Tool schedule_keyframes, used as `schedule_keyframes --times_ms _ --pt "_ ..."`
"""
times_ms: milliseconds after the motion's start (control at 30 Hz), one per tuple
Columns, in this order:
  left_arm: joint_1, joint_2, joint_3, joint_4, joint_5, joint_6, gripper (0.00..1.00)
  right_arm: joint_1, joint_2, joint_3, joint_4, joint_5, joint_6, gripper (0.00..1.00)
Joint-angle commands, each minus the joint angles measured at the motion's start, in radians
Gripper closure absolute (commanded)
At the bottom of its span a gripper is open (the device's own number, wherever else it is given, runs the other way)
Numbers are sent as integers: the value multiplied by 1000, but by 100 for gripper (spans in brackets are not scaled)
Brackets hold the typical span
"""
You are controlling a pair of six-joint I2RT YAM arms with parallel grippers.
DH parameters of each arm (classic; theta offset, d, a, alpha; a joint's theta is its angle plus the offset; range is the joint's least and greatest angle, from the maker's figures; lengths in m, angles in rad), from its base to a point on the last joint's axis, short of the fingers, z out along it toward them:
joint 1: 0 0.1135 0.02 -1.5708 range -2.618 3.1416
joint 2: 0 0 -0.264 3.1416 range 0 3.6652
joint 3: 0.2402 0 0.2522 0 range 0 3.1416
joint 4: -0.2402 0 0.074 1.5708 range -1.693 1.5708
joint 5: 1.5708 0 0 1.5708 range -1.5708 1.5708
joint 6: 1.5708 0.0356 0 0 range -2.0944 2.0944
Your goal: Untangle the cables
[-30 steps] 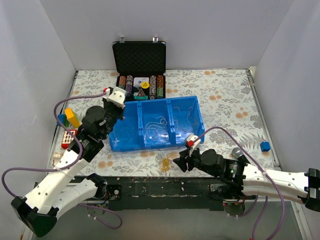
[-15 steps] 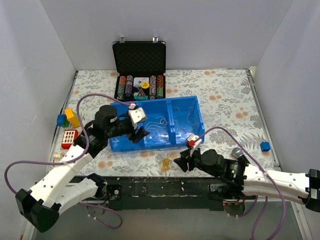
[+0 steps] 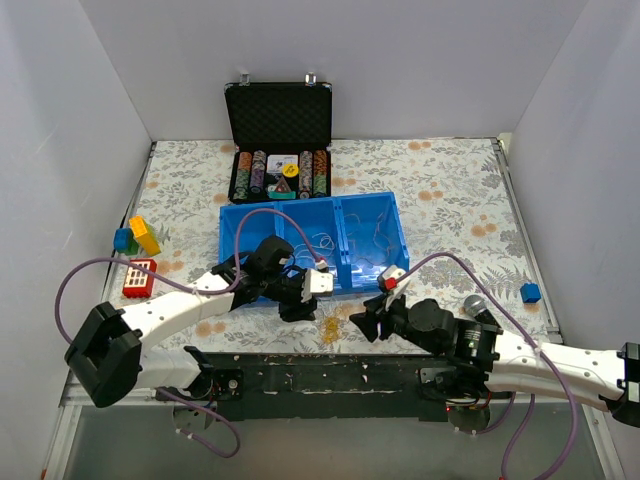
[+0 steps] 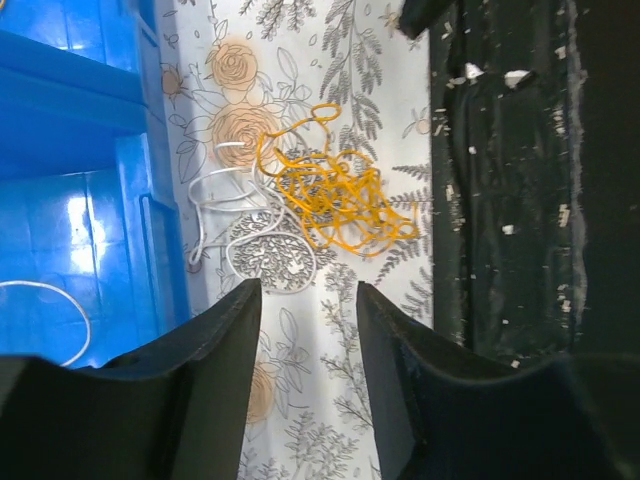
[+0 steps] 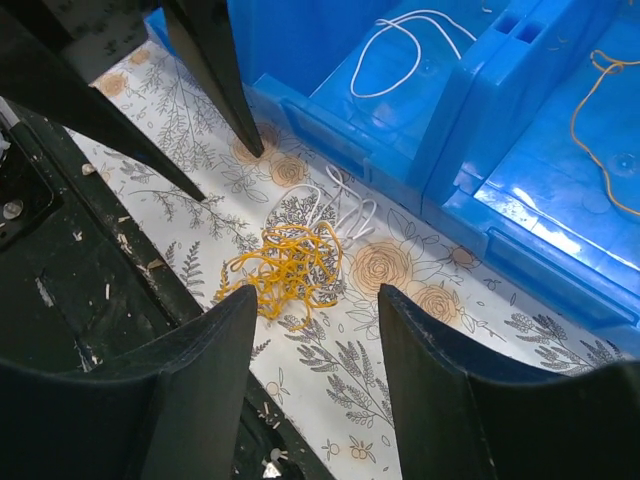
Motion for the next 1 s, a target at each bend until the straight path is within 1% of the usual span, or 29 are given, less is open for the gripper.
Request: schedule_keyframes --times_ms 0,67,133,200,300,400,467,533,633,733,800,900,967 --pt "-5 32 -11 94 -40 74 60 3 28 7 79 5 -17 36" --pt "-6 35 -19 106 -48 74 61 3 87 9 122 0 -32 28" --pt "-6 28 -22 106 -52 68 61 3 181 19 154 12 -45 22" --pt "-5 14 -29 102 -59 48 62 5 268 44 165 18 -49 20" --pt "-6 -24 -55 97 -69 26 63 2 376 64 217 0 -54 20" --pt "-6 -58 -86 99 -83 14 62 2 434 73 263 -29 -52 20" --pt "-5 -69 -98 99 -94 5 63 2 442 78 269 -34 -46 21" --pt "-6 -75 -104 102 -102 -7 63 2 418 88 243 -38 -43 23" --pt "-6 -75 -112 111 -118 -38 65 2 338 119 184 -37 -54 23" --pt "-6 -87 -126 128 -138 -63 67 2 290 139 160 -52 -40 22" --pt "-5 -101 -141 139 -149 -70 69 2 330 176 122 -31 -8 20" --pt "-5 -119 -160 152 -166 -87 70 5 485 280 35 -49 -2 19" --pt "-5 -136 -163 149 -171 -100 71 3 571 329 6 -46 -5 19"
